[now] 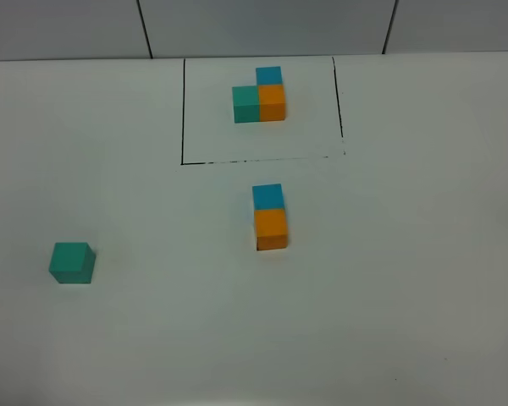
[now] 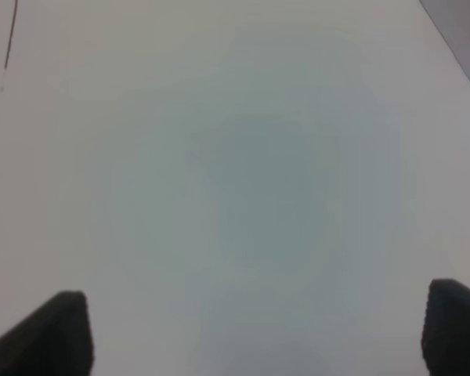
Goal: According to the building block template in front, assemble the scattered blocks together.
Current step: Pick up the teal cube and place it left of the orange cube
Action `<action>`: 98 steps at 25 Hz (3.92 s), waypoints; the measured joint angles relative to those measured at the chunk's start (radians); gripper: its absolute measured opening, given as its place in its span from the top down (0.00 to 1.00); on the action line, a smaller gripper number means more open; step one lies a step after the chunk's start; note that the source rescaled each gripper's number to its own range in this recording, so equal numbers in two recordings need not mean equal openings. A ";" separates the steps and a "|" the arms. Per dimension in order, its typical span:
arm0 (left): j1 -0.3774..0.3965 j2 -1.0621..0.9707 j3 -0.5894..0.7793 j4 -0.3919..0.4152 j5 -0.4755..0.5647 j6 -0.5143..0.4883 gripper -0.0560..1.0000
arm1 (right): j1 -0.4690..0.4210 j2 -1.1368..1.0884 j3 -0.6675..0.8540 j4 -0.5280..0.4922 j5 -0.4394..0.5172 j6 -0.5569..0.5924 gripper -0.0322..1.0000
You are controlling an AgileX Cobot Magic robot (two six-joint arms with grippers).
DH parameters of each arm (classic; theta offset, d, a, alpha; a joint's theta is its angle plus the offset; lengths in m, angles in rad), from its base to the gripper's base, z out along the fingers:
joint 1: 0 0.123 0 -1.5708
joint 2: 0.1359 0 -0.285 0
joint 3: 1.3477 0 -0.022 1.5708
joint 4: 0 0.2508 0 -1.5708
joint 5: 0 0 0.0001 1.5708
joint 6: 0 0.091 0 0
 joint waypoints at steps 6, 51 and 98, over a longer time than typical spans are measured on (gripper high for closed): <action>0.000 0.000 0.000 0.000 0.000 0.000 0.12 | 0.000 0.000 0.000 0.000 0.000 -0.019 0.26; 0.000 0.000 0.000 0.000 0.000 0.000 0.12 | 0.000 0.000 0.002 0.105 -0.008 -0.179 0.27; -0.181 1.595 -0.509 0.125 -0.049 -0.311 0.12 | 0.000 0.000 0.002 0.105 -0.008 -0.179 0.27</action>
